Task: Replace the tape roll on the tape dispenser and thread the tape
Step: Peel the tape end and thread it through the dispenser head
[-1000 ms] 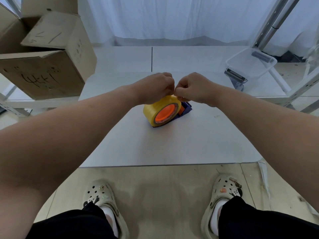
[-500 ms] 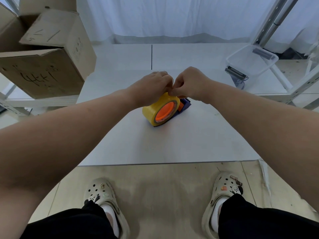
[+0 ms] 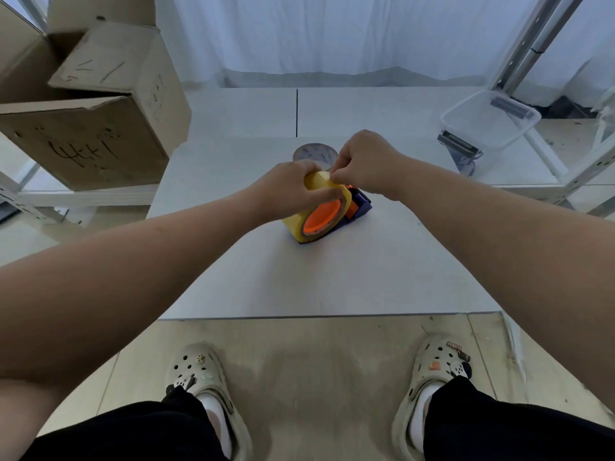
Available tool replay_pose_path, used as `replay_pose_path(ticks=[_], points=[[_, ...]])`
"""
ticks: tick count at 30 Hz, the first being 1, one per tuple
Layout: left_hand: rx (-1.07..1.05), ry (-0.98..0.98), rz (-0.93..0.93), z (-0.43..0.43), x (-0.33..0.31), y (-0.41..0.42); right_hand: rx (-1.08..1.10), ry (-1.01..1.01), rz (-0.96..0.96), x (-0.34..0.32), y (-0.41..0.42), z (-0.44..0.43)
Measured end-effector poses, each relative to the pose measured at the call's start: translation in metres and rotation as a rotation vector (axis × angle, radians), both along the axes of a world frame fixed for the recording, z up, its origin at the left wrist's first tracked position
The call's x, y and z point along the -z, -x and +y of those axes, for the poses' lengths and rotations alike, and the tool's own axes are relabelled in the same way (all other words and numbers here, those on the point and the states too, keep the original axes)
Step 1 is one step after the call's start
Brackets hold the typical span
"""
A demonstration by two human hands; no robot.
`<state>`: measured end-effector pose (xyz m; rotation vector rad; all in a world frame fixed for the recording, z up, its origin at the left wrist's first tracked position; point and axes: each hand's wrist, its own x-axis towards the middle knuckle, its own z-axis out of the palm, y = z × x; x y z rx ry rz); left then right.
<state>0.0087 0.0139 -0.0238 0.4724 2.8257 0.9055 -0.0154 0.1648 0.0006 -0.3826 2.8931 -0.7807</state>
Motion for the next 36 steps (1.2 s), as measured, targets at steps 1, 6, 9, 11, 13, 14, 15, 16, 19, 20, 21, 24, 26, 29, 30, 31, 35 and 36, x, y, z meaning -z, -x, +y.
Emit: replay_pose_path(ticks=[1,6,9,11,13,14,15,16,19,20,21,24,26,29,30,31,35,36], points=[[-0.011,0.008,0.003,0.000,0.000,0.001,0.011,-0.015,0.013,0.001,0.001,-0.002],[-0.028,0.021,-0.009,-0.003,-0.002,0.001,0.019,-0.059,0.050,0.000,0.002,-0.004],[-0.058,-0.027,-0.032,-0.009,0.000,0.000,0.078,0.071,-0.029,-0.001,0.002,0.005],[-0.081,-0.075,-0.074,-0.015,0.002,0.000,0.179,0.228,-0.109,-0.003,0.003,0.013],[-0.089,-0.113,-0.116,-0.020,0.004,0.000,0.258,0.336,-0.154,-0.004,0.004,0.021],[-0.088,-0.119,-0.133,-0.021,0.004,0.000,0.267,0.362,-0.168,-0.005,0.004,0.023],[-0.081,-0.115,-0.142,-0.021,0.004,0.000,0.256,0.380,-0.181,-0.005,0.003,0.025],[-0.072,-0.103,-0.139,-0.021,0.004,0.000,0.233,0.395,-0.191,-0.006,0.002,0.024],[-0.056,-0.082,-0.104,-0.018,0.003,-0.001,0.175,0.411,-0.186,-0.010,0.001,0.019],[-0.061,-0.083,-0.095,-0.018,0.004,-0.001,0.160,0.401,-0.180,-0.011,0.001,0.016],[-0.068,-0.079,-0.088,-0.018,0.004,-0.002,0.146,0.386,-0.173,-0.011,0.000,0.015],[-0.078,-0.063,-0.074,-0.016,0.003,-0.003,0.101,0.364,-0.139,-0.009,0.001,0.014],[-0.075,-0.051,-0.070,-0.014,0.002,-0.002,0.047,0.327,-0.098,-0.010,0.000,0.012],[-0.072,-0.040,-0.058,-0.013,0.001,-0.002,0.012,0.220,-0.111,-0.012,-0.001,0.008],[-0.067,-0.038,-0.049,-0.012,0.001,-0.002,0.005,0.176,-0.119,-0.012,-0.002,0.006],[-0.059,-0.040,-0.037,-0.010,0.001,-0.002,0.002,0.145,-0.126,-0.012,-0.002,0.003],[-0.015,-0.066,-0.007,-0.005,0.000,-0.004,0.032,0.172,-0.141,-0.009,-0.001,-0.001],[0.001,-0.077,-0.003,-0.004,0.000,-0.004,0.017,0.174,-0.143,-0.009,-0.001,0.000]])
